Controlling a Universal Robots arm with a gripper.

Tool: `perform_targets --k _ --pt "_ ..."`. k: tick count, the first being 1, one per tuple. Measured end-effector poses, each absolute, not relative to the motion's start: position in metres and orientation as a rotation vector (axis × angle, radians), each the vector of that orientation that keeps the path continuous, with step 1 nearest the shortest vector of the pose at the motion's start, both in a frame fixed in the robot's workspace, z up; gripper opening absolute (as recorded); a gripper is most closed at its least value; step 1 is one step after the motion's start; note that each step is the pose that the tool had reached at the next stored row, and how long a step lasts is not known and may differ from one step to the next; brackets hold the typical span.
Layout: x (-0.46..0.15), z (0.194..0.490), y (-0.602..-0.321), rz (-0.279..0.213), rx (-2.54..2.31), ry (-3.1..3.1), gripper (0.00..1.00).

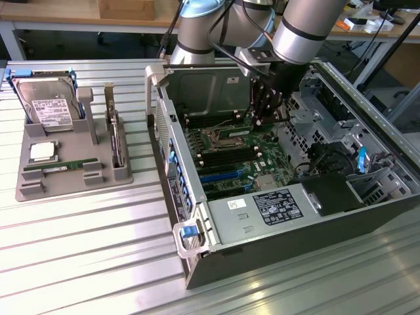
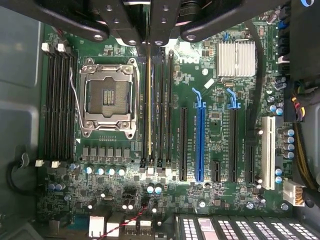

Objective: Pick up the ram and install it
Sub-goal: 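Insert the ram into the slot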

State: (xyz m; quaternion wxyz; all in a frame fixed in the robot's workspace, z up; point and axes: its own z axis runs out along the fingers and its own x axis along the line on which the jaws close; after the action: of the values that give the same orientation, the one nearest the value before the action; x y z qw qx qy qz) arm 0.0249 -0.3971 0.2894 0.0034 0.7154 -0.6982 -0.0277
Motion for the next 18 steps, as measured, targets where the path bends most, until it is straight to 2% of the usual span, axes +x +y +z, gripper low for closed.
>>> perform_targets --k 18 --pt "0.0249 0.2811 -0.3971 -0.087 2.243 -2.189 0.12"
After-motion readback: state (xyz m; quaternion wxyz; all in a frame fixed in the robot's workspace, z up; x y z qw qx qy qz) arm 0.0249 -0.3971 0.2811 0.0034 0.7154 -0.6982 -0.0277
